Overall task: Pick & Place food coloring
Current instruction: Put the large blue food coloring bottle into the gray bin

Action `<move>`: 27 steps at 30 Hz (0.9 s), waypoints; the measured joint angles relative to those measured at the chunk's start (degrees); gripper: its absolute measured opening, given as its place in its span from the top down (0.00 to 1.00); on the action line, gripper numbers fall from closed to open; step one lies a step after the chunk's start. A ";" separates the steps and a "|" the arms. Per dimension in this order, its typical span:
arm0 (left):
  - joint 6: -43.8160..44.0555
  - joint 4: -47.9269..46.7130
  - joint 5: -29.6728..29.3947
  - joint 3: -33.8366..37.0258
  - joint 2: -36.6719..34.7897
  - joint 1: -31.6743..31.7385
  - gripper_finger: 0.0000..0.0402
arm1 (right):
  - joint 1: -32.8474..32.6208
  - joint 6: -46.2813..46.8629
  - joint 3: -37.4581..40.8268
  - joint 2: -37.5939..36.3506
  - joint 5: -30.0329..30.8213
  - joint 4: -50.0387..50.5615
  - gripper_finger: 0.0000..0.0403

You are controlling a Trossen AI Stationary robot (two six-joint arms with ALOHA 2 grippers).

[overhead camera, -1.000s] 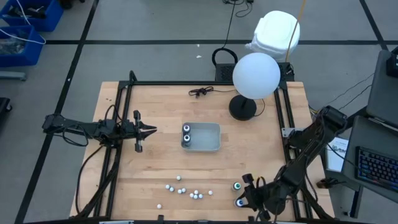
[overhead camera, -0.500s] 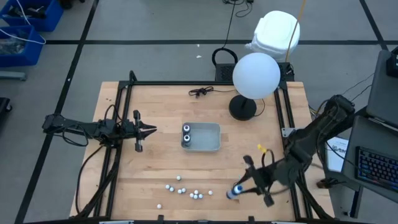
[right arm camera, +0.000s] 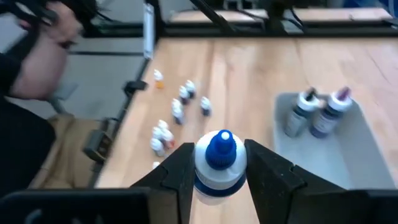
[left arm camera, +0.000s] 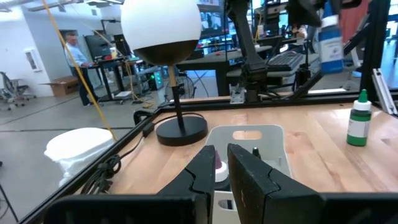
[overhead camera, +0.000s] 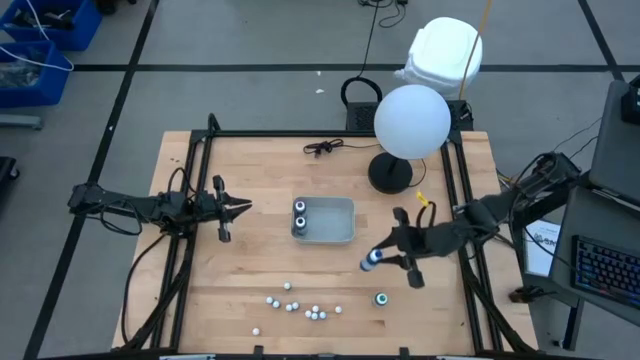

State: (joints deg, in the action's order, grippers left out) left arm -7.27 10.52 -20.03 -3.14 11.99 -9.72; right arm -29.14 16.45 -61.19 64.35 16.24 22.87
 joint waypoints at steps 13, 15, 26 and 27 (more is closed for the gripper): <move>0.02 -0.24 -0.01 0.00 0.00 0.01 0.87 | 3.00 -0.52 0.20 6.37 0.03 -0.62 0.73; 0.02 -0.43 0.00 0.00 0.00 0.01 0.87 | 3.26 -0.76 0.22 7.36 -0.01 -0.85 0.72; 1.64 -0.35 -0.02 0.00 0.00 0.00 0.87 | 3.31 -2.40 0.28 10.65 -0.10 -3.12 0.72; 1.64 -0.21 -0.02 0.00 0.00 0.00 0.87 | 3.31 -2.40 0.28 10.63 -0.08 -3.14 0.72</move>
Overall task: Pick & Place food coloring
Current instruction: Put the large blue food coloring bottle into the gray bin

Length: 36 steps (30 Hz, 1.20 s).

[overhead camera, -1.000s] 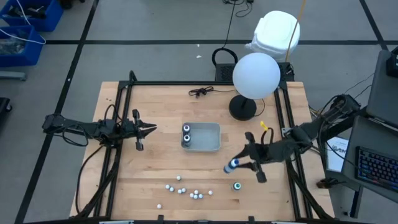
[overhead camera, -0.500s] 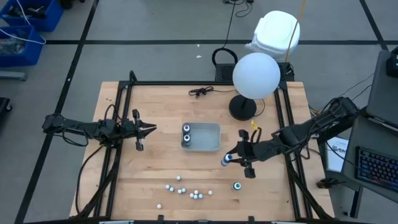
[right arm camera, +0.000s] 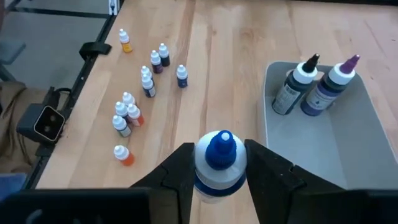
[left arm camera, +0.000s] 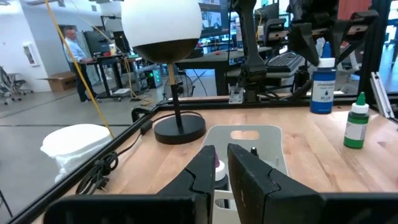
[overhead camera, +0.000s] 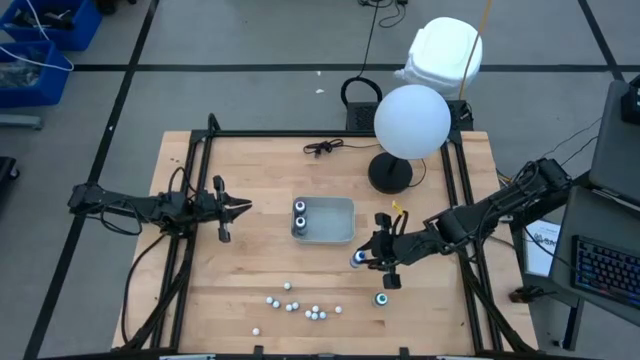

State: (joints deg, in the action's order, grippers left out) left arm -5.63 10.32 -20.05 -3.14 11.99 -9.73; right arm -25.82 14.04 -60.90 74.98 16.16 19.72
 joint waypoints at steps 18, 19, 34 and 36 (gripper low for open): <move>0.08 0.27 -1.51 0.00 0.00 -0.01 0.87 | 2.49 -8.46 0.02 0.25 0.09 -11.13 0.71; -0.04 0.27 -1.51 0.00 0.00 -0.01 0.87 | 3.13 -10.05 0.02 0.69 0.01 -13.02 0.72; -1.36 0.27 -1.53 0.00 0.00 -0.01 0.87 | 19.91 -16.35 0.06 9.79 -7.33 -27.33 0.73; -1.55 0.27 -1.53 0.00 0.00 -0.01 0.87 | 21.79 -16.44 0.07 10.82 -7.41 -28.35 0.72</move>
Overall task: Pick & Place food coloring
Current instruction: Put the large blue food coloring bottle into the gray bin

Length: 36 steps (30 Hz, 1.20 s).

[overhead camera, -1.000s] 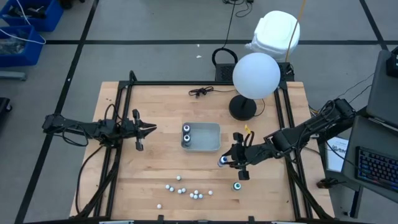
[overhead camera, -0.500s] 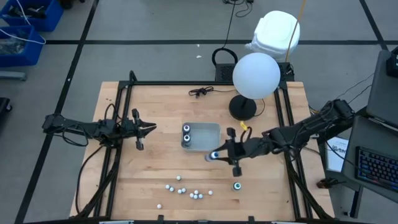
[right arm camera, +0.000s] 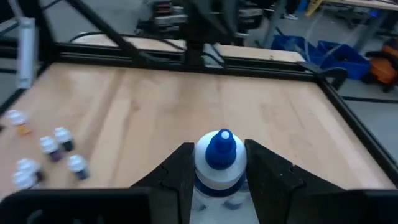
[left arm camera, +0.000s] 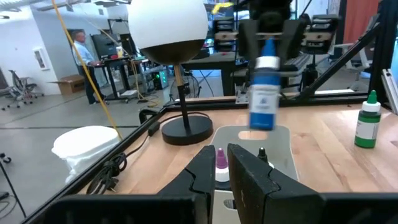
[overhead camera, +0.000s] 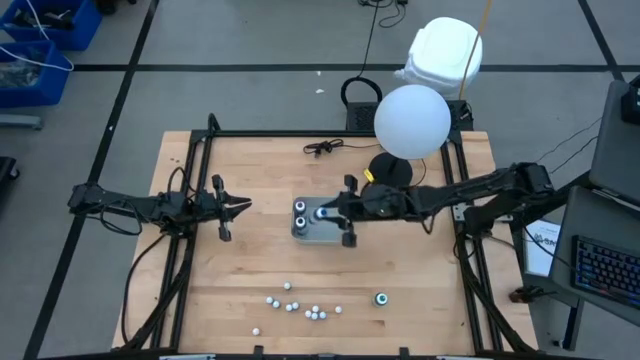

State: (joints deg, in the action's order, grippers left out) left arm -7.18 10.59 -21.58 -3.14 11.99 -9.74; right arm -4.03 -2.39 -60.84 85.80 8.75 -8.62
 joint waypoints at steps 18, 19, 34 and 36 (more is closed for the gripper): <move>-0.11 -0.08 0.00 0.00 0.00 0.02 0.87 | 7.14 0.54 -0.01 11.08 -2.17 -5.00 0.71; -0.11 -0.09 0.00 0.00 -0.02 0.02 0.87 | 7.27 0.67 -0.02 11.41 -2.73 -4.94 0.72; -0.76 -0.09 -0.02 0.00 0.00 0.00 0.87 | 8.86 1.62 -0.02 18.23 -3.28 -8.65 0.72; -1.29 -0.09 -0.02 0.00 -0.02 0.02 0.87 | 9.12 1.62 -0.02 19.18 -3.26 -9.57 0.71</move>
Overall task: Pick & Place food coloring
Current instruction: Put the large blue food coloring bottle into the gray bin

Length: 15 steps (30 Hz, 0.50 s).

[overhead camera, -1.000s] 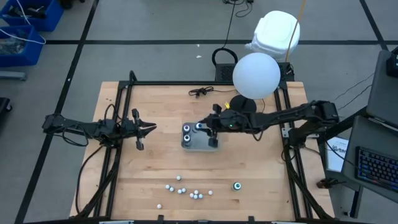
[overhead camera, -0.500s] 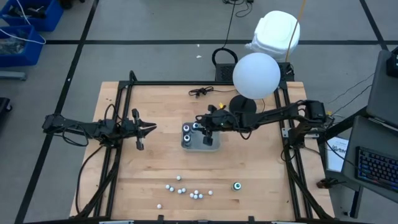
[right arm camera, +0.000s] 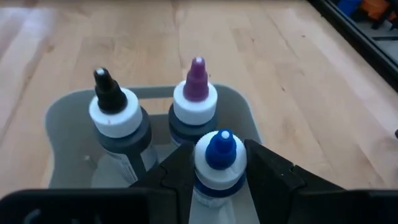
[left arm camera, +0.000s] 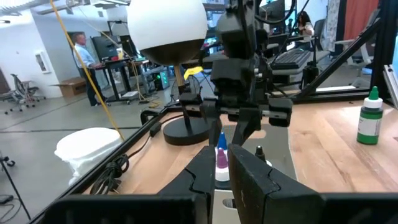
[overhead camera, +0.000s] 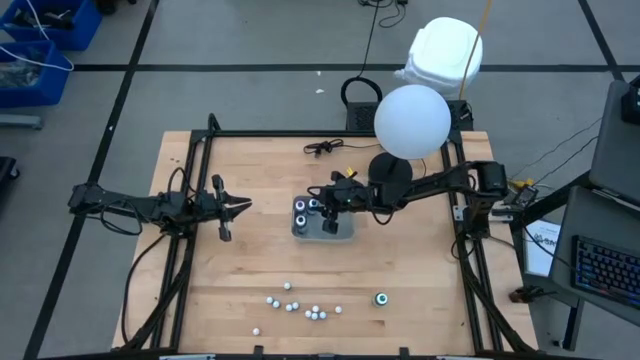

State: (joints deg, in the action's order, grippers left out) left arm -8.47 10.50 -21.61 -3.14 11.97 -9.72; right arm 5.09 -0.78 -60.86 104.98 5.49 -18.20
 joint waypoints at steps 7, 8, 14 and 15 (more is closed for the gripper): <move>-0.15 0.02 0.00 0.00 0.00 0.00 0.87 | 0.08 -0.59 -0.09 0.92 0.01 -1.14 0.70; -0.17 -0.02 0.00 0.00 0.02 0.00 0.87 | 0.08 -0.61 -0.09 0.93 0.02 -1.30 0.70; -0.06 0.01 0.00 0.00 0.00 0.00 0.87 | 0.08 -0.98 -0.04 1.06 0.25 -2.90 0.66; -0.04 0.00 0.00 0.00 0.00 0.00 0.87 | 0.08 -0.87 -0.04 1.06 0.31 -3.30 0.64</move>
State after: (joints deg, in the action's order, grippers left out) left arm -8.51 10.50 -21.60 -3.14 11.97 -9.72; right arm 5.17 -1.65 -60.90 106.04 5.80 -21.50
